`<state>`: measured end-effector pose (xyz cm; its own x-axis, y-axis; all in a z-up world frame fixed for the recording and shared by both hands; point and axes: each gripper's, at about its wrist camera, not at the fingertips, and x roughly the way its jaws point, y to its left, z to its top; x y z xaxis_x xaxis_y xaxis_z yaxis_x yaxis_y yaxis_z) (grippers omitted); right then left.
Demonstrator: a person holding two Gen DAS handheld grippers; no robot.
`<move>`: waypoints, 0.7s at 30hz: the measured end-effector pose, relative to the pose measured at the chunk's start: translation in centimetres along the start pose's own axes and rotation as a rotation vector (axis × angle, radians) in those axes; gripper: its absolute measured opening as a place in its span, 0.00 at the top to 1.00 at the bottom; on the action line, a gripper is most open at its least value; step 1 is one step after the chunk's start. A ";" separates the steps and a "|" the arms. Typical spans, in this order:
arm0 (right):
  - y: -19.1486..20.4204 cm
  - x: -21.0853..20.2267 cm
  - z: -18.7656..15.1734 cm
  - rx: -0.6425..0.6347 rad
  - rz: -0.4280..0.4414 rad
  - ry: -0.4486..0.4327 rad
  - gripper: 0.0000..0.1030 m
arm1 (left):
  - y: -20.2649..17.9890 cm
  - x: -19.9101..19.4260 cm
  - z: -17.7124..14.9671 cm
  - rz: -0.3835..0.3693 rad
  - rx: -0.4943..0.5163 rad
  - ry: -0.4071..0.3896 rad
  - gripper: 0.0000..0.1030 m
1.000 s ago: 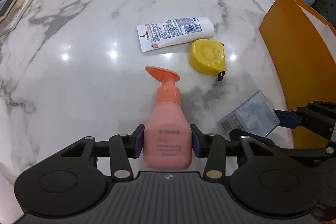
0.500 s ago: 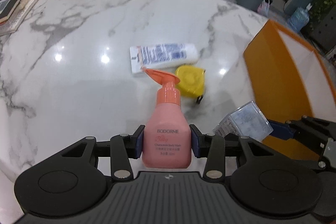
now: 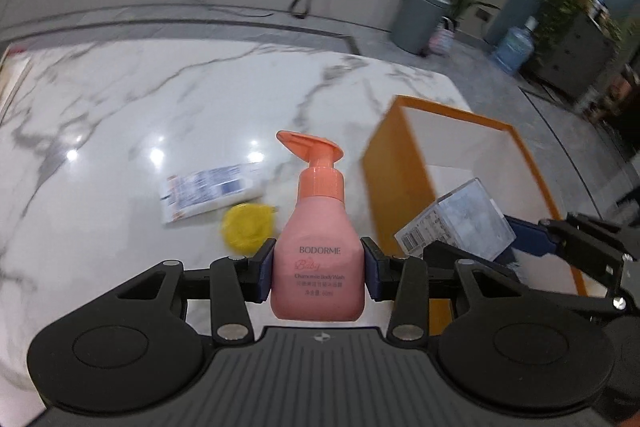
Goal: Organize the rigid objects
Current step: 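Lift and carry the pink bottle and clear cube box over the orange box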
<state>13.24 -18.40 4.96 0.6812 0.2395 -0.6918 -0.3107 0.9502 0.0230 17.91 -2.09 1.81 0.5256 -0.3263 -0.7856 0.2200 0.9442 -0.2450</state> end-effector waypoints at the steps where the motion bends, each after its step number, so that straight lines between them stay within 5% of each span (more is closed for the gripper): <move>1: -0.8 -0.3 -0.1 0.004 -0.003 0.004 0.55 | -0.8 0.1 0.2 -0.006 0.016 0.001 0.52; 11: -8.7 0.0 -0.6 0.048 -0.047 0.082 0.55 | -8.0 2.1 1.7 -0.088 0.183 0.043 0.52; 21: -13.0 1.8 -1.4 -0.027 -0.099 0.135 0.55 | -13.2 6.1 2.9 -0.094 0.273 0.102 0.52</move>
<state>17.56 -30.66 2.40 0.6150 0.1145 -0.7801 -0.2657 0.9616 -0.0684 20.62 -16.71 1.88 0.4098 -0.3927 -0.8233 0.4839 0.8587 -0.1687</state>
